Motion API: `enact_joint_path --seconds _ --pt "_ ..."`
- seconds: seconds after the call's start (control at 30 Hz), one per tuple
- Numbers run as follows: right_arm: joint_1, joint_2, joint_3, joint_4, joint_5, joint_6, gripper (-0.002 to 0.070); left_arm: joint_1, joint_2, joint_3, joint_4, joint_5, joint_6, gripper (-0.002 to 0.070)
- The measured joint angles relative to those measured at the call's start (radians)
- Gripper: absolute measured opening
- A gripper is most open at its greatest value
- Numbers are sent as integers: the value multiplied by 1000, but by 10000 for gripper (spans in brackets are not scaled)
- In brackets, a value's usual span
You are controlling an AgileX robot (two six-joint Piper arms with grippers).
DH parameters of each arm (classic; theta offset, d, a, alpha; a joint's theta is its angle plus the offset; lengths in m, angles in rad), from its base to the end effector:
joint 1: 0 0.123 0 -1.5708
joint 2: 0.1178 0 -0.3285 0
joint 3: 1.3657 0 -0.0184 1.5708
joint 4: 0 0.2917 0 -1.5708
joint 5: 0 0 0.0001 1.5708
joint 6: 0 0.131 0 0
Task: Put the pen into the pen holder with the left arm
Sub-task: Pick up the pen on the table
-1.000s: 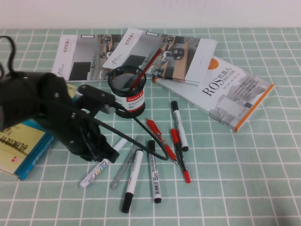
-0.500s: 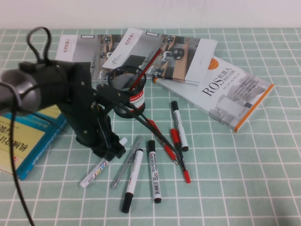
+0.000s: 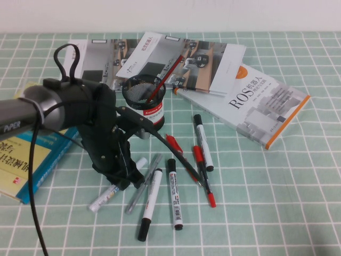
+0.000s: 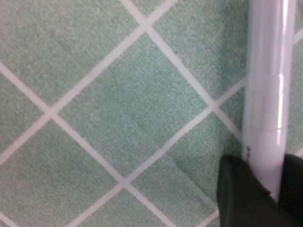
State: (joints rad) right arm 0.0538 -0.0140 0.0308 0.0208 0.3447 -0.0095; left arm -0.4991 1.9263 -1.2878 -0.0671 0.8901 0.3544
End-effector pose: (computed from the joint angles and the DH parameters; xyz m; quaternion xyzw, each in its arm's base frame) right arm 0.0888 0.0057 0.1604 -0.0195 0.7969 0.0221 0.6035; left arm 0.3697 -0.2093 0.1486 0.3952 0.9159 -0.0320 0.0625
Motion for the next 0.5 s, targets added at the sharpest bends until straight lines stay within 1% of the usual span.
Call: enact_joint_path --seconds 0.07,0.33,0.43,0.5 --pt "0 0 0 0 0 0 -20 0 0 -2 2 4 -10 109" --pt "0 0 0 0 0 0 -20 0 -37 5 4 40 -40 106" --pt "0 0 0 0 0 0 -20 0 -146 37 -2 35 -41 106" --pt "0 0 0 0 0 0 -20 0 -243 82 -16 -17 -41 106"
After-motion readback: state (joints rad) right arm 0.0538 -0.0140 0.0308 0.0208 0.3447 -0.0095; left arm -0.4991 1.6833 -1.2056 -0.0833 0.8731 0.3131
